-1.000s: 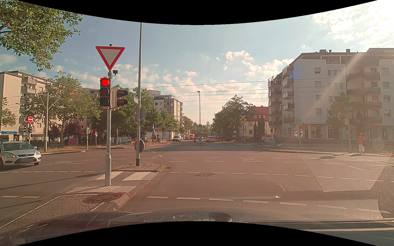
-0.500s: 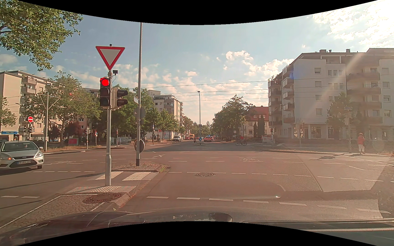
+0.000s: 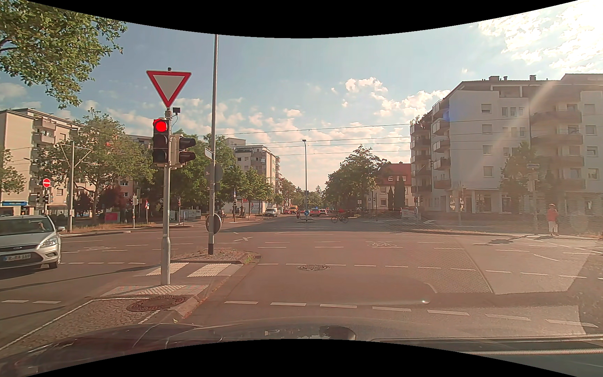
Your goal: Follow the waypoints while adhering to traffic rules and regulations
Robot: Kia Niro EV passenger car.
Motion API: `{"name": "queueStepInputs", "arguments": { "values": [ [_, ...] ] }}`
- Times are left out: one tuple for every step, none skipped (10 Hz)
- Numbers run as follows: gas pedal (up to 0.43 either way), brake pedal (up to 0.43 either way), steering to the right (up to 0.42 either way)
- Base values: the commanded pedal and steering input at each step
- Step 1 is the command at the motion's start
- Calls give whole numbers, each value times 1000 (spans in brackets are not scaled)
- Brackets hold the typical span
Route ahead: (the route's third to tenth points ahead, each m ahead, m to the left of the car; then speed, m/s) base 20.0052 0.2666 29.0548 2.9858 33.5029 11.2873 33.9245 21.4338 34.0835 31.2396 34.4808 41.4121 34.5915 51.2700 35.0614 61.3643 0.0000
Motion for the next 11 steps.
{"name": "queueStepInputs", "arguments": {
  "values": [
    [0, 220, 3],
    [0, 226, 3],
    [0, 226, 3],
    [0, 226, 3],
    [0, 226, 3],
    [0, 226, 3],
    [0, 220, 3],
    [0, 226, 3],
    [0, 220, 3],
    [0, 226, 3],
    [0, 226, 3]
  ]
}}
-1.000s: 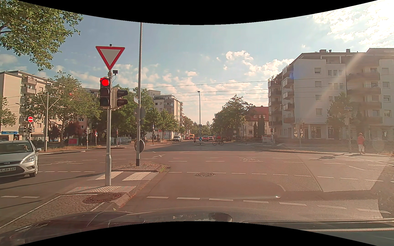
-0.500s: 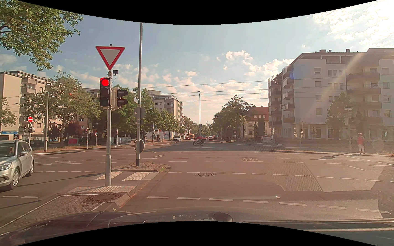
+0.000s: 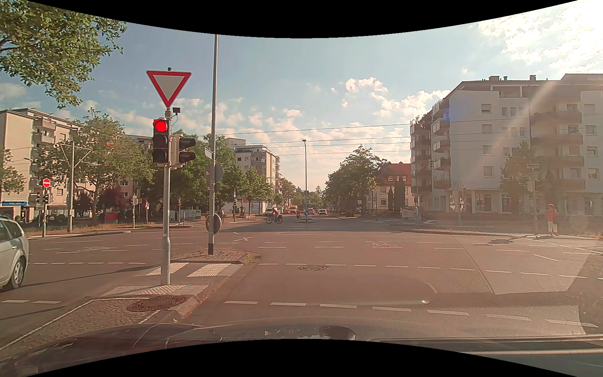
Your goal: Follow the waypoints while adhering to traffic rules and regulations
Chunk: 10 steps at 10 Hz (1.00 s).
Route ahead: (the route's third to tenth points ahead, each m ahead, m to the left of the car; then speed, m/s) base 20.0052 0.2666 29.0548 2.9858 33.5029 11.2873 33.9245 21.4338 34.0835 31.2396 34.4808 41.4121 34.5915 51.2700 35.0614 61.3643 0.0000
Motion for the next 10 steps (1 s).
{"name": "queueStepInputs", "arguments": {
  "values": [
    [0, 226, 3],
    [0, 220, 3],
    [0, 226, 3],
    [0, 226, 3],
    [0, 220, 3],
    [0, 226, 3],
    [0, 220, 3],
    [0, 226, 3],
    [0, 220, 3],
    [0, 226, 3]
  ]
}}
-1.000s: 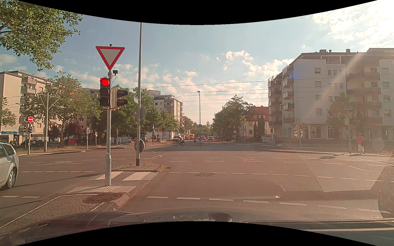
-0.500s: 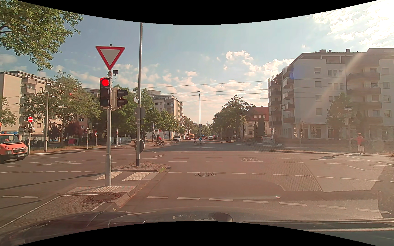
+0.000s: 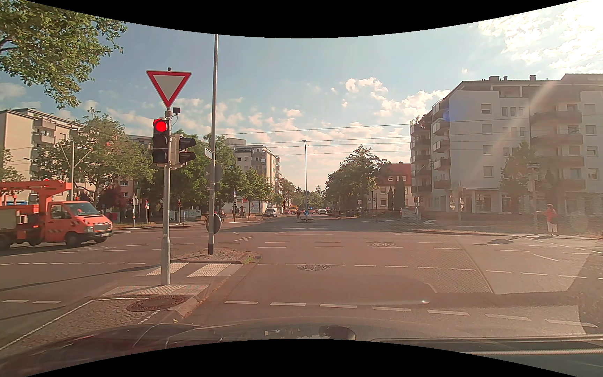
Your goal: Follow the waypoints while adhering to traffic rules and regulations
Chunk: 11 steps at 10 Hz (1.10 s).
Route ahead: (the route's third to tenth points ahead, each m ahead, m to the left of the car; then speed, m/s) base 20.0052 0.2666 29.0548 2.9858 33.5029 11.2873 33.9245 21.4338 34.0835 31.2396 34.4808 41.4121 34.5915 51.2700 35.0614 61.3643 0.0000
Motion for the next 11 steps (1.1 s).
{"name": "queueStepInputs", "arguments": {
  "values": [
    [0, 226, 3],
    [0, 226, 3],
    [0, 226, 3],
    [0, 226, 3],
    [0, 226, 3],
    [0, 226, 3],
    [0, 226, 3],
    [0, 226, 3],
    [0, 226, 3],
    [0, 226, 3],
    [0, 220, 3]
  ]
}}
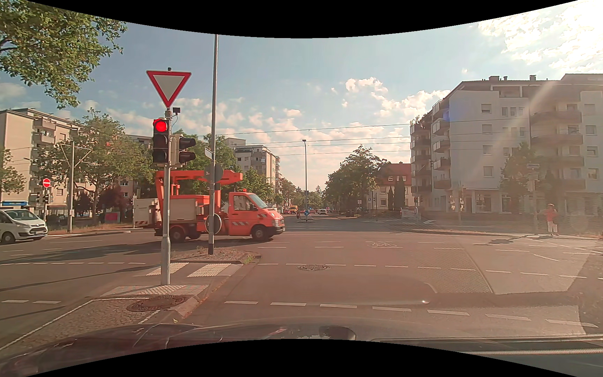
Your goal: Follow the waypoints while adhering to traffic rules and regulations
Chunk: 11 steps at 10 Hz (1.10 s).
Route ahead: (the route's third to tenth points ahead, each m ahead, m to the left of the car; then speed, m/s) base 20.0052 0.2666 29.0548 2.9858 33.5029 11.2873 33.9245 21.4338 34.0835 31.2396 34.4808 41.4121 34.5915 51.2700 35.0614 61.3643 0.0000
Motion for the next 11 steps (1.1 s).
{"name": "queueStepInputs", "arguments": {
  "values": [
    [0, 226, 3],
    [0, 226, 3],
    [0, 226, 3],
    [0, 226, 3],
    [0, 226, 3],
    [0, 226, 3],
    [0, 226, 3],
    [0, 226, 3],
    [0, 226, 3],
    [0, 226, 3],
    [0, 226, 3]
  ]
}}
